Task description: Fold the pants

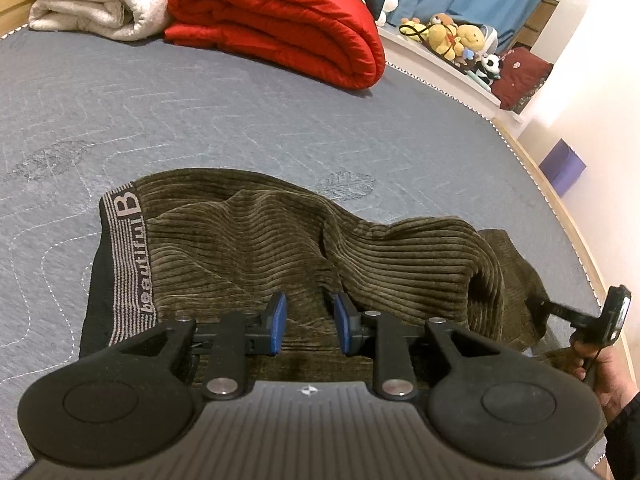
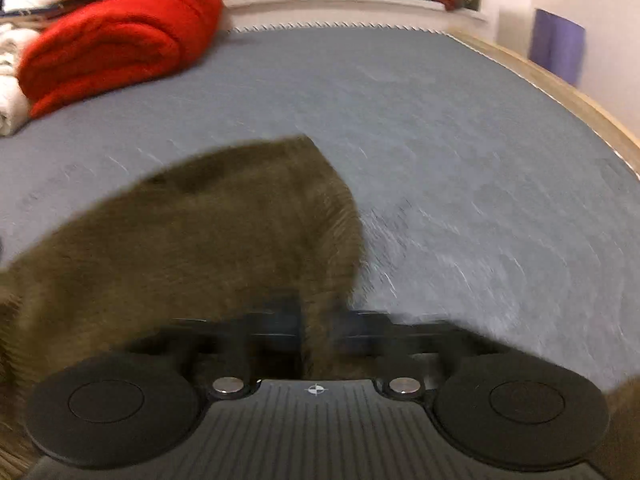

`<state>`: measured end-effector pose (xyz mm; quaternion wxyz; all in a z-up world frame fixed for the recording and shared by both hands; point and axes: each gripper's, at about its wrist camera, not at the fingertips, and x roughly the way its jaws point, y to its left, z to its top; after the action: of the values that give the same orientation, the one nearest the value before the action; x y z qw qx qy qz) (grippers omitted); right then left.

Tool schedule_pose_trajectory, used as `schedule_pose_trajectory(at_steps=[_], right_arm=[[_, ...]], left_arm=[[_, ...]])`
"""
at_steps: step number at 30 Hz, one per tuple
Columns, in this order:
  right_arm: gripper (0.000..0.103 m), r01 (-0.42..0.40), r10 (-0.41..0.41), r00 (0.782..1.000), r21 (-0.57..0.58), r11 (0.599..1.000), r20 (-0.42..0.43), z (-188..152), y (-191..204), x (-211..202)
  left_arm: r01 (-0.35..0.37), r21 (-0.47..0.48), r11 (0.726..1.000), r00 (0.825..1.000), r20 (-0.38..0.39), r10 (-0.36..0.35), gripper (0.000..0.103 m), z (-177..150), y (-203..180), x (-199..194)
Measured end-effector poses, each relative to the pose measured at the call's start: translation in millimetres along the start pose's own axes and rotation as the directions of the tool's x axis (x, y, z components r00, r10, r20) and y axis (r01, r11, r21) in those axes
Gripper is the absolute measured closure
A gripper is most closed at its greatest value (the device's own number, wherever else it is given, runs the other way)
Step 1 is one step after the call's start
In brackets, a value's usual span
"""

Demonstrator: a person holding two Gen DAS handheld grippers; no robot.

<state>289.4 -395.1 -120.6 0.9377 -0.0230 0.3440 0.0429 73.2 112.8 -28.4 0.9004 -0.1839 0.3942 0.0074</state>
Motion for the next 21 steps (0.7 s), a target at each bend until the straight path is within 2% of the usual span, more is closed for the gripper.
schedule_pose_trajectory(at_steps=[2, 4, 7, 9, 10, 11, 13, 14, 15, 17, 18, 19, 20, 21], right_arm=[[0.093, -0.032, 0.032, 0.999, -0.015, 0.999, 0.029, 6, -4, -7], [0.093, -0.032, 0.035, 0.995, -0.031, 0.999, 0.097, 17, -2, -7], [0.093, -0.011, -0.013, 0.971, 0.099, 0.995, 0.240, 34, -28, -33], [0.093, 0.044, -0.105, 0.934, 0.182, 0.982, 0.340, 42, -46, -51], [0.093, 0.100, -0.190, 0.903, 0.241, 0.965, 0.385, 46, -59, -57], [0.093, 0.169, -0.304, 0.863, 0.337, 0.926, 0.403, 48, -77, -66], [0.093, 0.282, -0.493, 0.803, 0.516, 0.809, 0.335, 43, -115, -72], [0.091, 0.335, -0.558, 0.791, 0.585, 0.738, 0.251, 37, -137, -70], [0.087, 0.369, -0.583, 0.794, 0.627, 0.686, 0.171, 30, -154, -65], [0.085, 0.411, -0.597, 0.801, 0.675, 0.613, 0.055, 11, -180, -52], [0.084, 0.440, -0.607, 0.795, 0.672, 0.595, 0.017, 2, -186, -46], [0.084, 0.462, -0.611, 0.792, 0.652, 0.600, 0.001, -3, -189, -42], [0.077, 0.469, -0.602, 0.798, 0.629, 0.619, -0.003, -6, -189, -39], [0.060, 0.460, -0.588, 0.809, 0.619, 0.637, 0.005, -7, -187, -36]], left_arm=[[0.001, 0.005, 1.000, 1.000, -0.004, -0.001, 0.074, 0, -1, 3], [0.001, 0.006, 1.000, 1.000, -0.009, -0.001, 0.074, 0, -2, 5], [-0.002, 0.006, 1.000, 1.000, -0.015, 0.002, 0.074, 0, -2, 10], [-0.005, 0.004, 1.000, 1.000, -0.016, 0.005, 0.074, 1, -1, 12], [-0.006, 0.002, 1.000, 1.000, -0.018, 0.006, 0.074, 0, 0, 13], [-0.007, 0.001, 1.000, 1.000, -0.019, 0.007, 0.074, 1, 0, 14], [-0.009, 0.003, 1.000, 1.000, -0.021, 0.009, 0.074, 0, 1, 15], [-0.008, 0.005, 1.000, 1.000, -0.023, 0.008, 0.074, 1, 2, 15], [-0.007, 0.006, 1.000, 1.000, -0.025, 0.007, 0.074, 1, 2, 16], [-0.009, 0.010, 1.000, 1.000, -0.028, 0.009, 0.074, 1, 2, 17], [-0.010, 0.011, 1.000, 1.000, -0.029, 0.010, 0.074, 2, 3, 19], [-0.012, 0.011, 1.000, 1.000, -0.029, 0.012, 0.074, 2, 3, 19], [-0.015, 0.010, 1.000, 0.999, -0.029, 0.015, 0.074, 2, 3, 20], [-0.017, 0.009, 1.000, 0.999, -0.029, 0.017, 0.074, 2, 4, 20]])
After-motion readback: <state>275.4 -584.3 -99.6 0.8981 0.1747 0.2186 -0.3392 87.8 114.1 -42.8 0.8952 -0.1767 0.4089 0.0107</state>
